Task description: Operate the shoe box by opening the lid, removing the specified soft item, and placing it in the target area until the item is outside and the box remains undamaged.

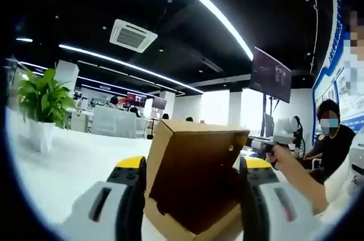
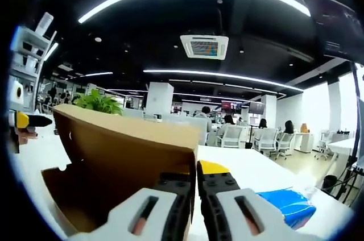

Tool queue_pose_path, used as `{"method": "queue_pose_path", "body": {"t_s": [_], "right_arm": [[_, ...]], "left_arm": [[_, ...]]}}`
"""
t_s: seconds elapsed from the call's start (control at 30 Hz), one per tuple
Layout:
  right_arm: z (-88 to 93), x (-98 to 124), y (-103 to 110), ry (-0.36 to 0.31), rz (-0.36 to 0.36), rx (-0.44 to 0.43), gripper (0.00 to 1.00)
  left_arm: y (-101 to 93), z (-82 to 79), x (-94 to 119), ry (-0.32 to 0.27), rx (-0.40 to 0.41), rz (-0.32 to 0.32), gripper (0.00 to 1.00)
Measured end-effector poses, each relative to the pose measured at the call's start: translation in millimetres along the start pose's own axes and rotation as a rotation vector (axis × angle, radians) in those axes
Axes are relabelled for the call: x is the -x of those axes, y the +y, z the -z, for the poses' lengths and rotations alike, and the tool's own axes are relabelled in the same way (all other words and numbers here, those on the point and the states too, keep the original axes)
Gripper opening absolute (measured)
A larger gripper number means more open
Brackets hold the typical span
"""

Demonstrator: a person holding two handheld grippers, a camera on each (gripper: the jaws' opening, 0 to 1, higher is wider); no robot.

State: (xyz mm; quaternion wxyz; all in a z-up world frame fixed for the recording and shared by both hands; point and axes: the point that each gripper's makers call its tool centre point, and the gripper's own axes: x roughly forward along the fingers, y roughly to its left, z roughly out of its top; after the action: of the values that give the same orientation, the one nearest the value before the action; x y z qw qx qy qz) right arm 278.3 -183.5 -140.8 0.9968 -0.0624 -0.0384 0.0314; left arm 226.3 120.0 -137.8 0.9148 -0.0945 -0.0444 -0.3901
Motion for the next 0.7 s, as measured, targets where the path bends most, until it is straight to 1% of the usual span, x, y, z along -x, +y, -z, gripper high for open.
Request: {"method": "queue_pose_path", "body": {"t_s": [0.07, 0.17, 0.23, 0.37, 0.47, 0.53, 0.63, 0.7], "right_arm": [[1.6, 1, 0, 0.004, -0.011, -0.014, 0.01], [1.4, 3, 3, -0.001, -0.003, -0.005, 0.00], [2.0, 4, 3, -0.001, 0.010, 0.019, 0.01], [2.9, 7, 3, -0.002, 0.001, 0.012, 0.01], [3.8, 10, 4, 0.001, -0.006, 0.010, 0.01], [4.2, 11, 4, 0.002, -0.004, 0.016, 0.01], [5.1, 11, 4, 0.005, -0.005, 0.028, 0.01], [5.7, 12, 5, 0.007, -0.011, 0.031, 0.01]], "left_arm": [[1.5, -3.5, 0, -0.016, -0.006, -0.011, 0.70], [0.5, -8.0, -2, -0.048, 0.019, -0.022, 0.73], [-3.1, -7.8, -4, -0.047, 0.013, -0.021, 0.73], [1.3, -7.5, -8, -0.045, -0.026, -0.052, 0.73], [0.2, -6.4, -12, -0.059, 0.000, -0.038, 0.70], [-1.0, -5.2, -13, -0.074, 0.011, -0.043, 0.69], [-1.5, -5.5, -14, -0.088, 0.001, -0.064, 0.64], [-2.2, -6.4, -14, -0.083, -0.011, -0.068, 0.61]]}}
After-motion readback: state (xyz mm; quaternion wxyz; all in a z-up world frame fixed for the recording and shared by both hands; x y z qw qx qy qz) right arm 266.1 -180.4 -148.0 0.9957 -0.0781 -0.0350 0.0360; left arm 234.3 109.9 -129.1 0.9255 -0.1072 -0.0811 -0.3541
